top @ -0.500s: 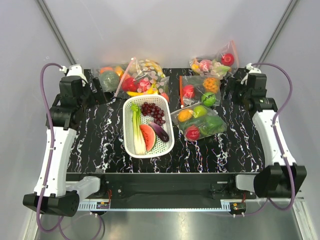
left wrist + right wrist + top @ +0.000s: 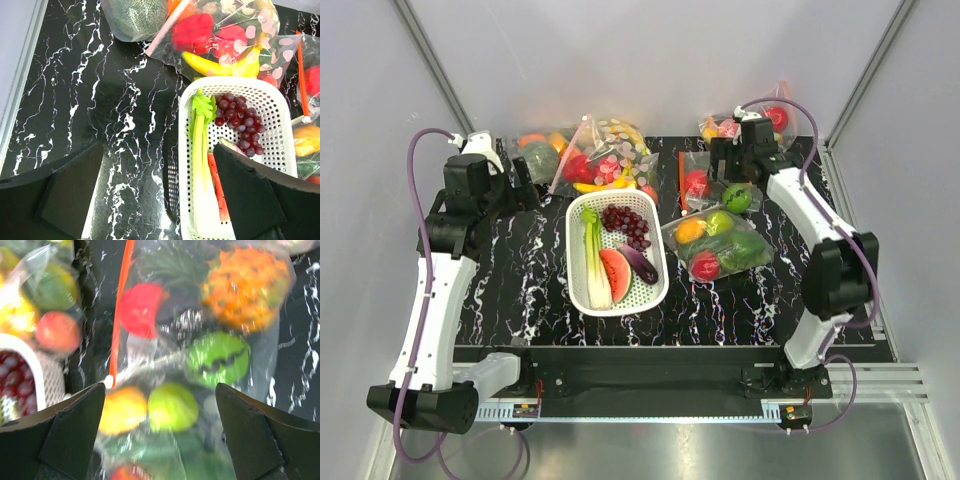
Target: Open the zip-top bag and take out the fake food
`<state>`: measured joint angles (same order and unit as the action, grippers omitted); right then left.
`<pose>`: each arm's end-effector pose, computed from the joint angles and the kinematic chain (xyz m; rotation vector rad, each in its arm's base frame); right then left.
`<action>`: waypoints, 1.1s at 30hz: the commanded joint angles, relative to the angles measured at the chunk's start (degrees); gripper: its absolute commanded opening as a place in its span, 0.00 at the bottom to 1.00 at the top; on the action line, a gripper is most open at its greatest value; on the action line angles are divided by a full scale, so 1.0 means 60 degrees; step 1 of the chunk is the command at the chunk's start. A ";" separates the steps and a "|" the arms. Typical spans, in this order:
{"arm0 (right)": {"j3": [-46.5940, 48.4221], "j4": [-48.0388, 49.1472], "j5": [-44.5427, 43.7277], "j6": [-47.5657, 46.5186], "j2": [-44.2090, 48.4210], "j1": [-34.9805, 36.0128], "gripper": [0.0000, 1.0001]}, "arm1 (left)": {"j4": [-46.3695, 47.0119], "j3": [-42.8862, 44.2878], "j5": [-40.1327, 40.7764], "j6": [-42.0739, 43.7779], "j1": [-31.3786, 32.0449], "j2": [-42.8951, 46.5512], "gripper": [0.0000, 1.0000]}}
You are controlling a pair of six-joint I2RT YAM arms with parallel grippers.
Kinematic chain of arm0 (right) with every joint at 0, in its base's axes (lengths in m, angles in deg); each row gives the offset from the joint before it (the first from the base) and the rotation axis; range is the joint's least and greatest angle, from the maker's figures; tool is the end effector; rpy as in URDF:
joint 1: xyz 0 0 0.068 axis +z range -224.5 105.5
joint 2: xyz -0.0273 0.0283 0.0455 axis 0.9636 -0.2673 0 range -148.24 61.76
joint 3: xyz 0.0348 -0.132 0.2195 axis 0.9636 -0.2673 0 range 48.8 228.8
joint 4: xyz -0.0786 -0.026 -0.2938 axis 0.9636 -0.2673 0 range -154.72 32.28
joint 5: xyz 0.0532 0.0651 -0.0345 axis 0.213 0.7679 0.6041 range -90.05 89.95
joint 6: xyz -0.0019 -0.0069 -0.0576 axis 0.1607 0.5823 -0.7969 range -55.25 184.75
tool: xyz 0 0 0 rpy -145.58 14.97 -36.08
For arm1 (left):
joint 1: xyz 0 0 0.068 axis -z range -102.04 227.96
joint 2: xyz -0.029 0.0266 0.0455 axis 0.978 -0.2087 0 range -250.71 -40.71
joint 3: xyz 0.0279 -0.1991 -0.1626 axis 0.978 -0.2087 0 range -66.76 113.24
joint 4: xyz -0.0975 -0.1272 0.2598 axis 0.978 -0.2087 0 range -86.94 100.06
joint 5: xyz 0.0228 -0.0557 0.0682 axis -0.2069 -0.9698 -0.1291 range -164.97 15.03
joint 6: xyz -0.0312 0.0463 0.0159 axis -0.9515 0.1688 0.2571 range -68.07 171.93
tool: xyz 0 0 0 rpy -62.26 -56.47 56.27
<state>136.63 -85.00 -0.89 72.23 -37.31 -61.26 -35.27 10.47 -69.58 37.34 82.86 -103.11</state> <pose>0.4353 0.1017 0.2897 -0.1049 2.2466 0.1787 0.2695 -0.0192 0.4084 -0.2337 2.0891 -0.1059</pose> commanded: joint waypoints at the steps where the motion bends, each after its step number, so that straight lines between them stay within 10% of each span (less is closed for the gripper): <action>1: 0.1179 0.0447 -0.0475 -0.0295 -0.1079 0.0094 0.98 | 0.0449 0.0019 -0.0283 0.0073 -0.0027 0.0013 0.99; 17: 0.2810 -0.0520 -0.1369 -0.0809 -0.3441 0.0343 0.95 | 0.0332 -0.0025 -0.0107 0.0059 -0.0012 -0.0075 0.99; 21: 0.2427 -0.0579 -0.1310 -0.0677 -0.3323 0.0343 0.77 | 0.0420 -0.0025 -0.0297 0.0000 -0.0027 -0.0207 0.99; 29: 0.2747 -0.0929 -0.1251 -0.0574 -0.3454 0.0343 0.08 | 0.0537 0.0150 -0.0429 0.0029 -0.0027 -0.0412 0.99; 33: 0.3232 -0.1267 -0.1382 -0.0588 -0.3397 0.0343 0.00 | 0.0581 0.0063 -0.0429 0.0000 -0.0027 -0.0310 0.99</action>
<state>151.93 -90.69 -8.08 68.67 -59.23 -59.49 -35.09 10.45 -70.74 37.32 82.86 -105.71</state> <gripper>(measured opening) 0.011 0.988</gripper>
